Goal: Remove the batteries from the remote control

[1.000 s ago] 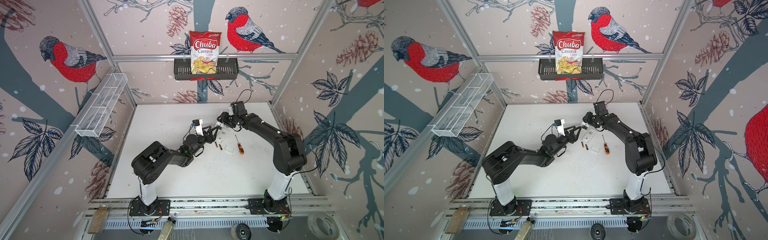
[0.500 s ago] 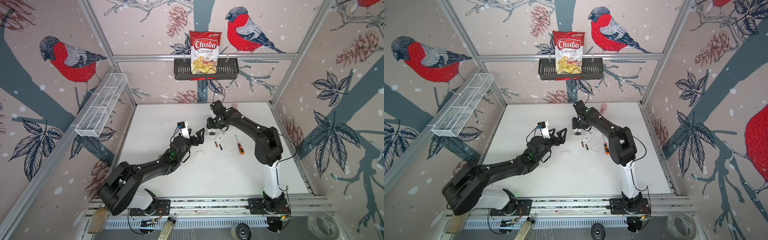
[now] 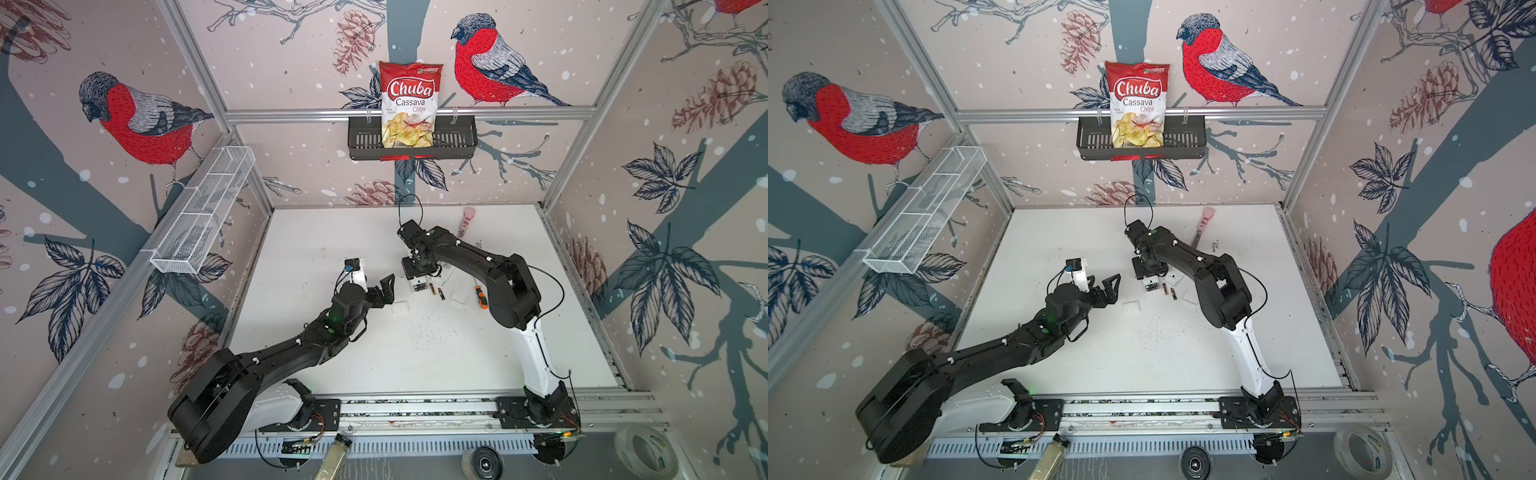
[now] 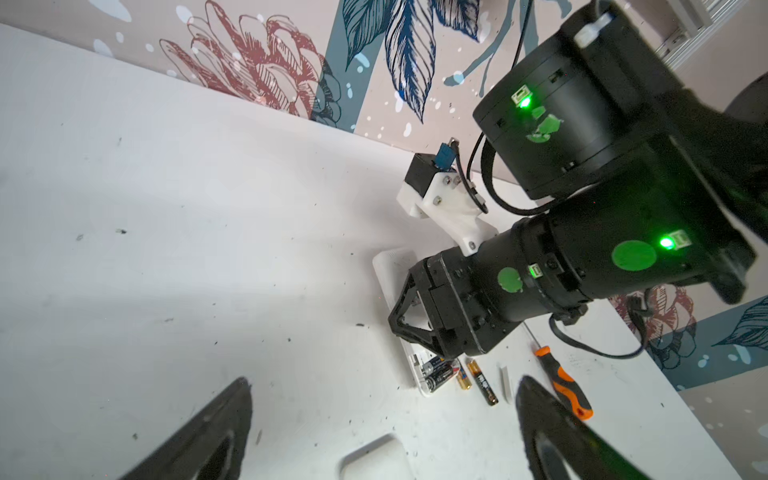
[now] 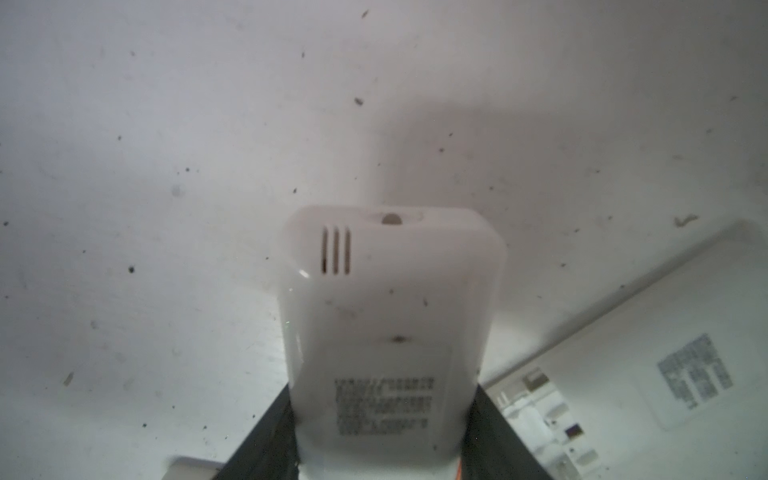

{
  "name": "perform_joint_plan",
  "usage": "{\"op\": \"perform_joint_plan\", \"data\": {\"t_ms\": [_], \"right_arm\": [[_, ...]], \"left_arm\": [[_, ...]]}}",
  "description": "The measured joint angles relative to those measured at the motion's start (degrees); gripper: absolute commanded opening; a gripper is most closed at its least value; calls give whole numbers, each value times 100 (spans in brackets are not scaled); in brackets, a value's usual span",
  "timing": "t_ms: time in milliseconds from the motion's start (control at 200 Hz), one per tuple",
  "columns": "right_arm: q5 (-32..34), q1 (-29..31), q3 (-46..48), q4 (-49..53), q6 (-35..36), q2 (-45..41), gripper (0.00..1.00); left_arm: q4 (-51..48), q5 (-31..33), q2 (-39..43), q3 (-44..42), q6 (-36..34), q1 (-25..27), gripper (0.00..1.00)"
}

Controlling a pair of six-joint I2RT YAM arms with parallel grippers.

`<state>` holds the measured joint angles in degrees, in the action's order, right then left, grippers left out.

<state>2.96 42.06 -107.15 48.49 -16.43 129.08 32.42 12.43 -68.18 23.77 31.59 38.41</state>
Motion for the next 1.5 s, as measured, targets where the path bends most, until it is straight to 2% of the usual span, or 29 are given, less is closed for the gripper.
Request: {"op": "perform_joint_plan", "data": {"t_ms": [300, 560, 1031, 1211, 1501], "right_arm": [[9, 313, 306, -4, 13, 24, 24], [15, 367, 531, -103, -2, -4, 29], [-15, 407, 909, -511, 20, -199, 62], [-155, 372, 1209, -791, 109, -396, 69], [-354, 131, 1843, -1344, 72, -1176, 74]], "left_arm": [[-57, 249, 492, -472, 105, -109, 97], [-55, 260, 490, -542, 105, -125, 97], [-111, 267, 332, -413, 146, -184, 97], [-175, 299, 328, -369, 149, -188, 97], [-219, 299, -13, 31, 151, -188, 97]]}}
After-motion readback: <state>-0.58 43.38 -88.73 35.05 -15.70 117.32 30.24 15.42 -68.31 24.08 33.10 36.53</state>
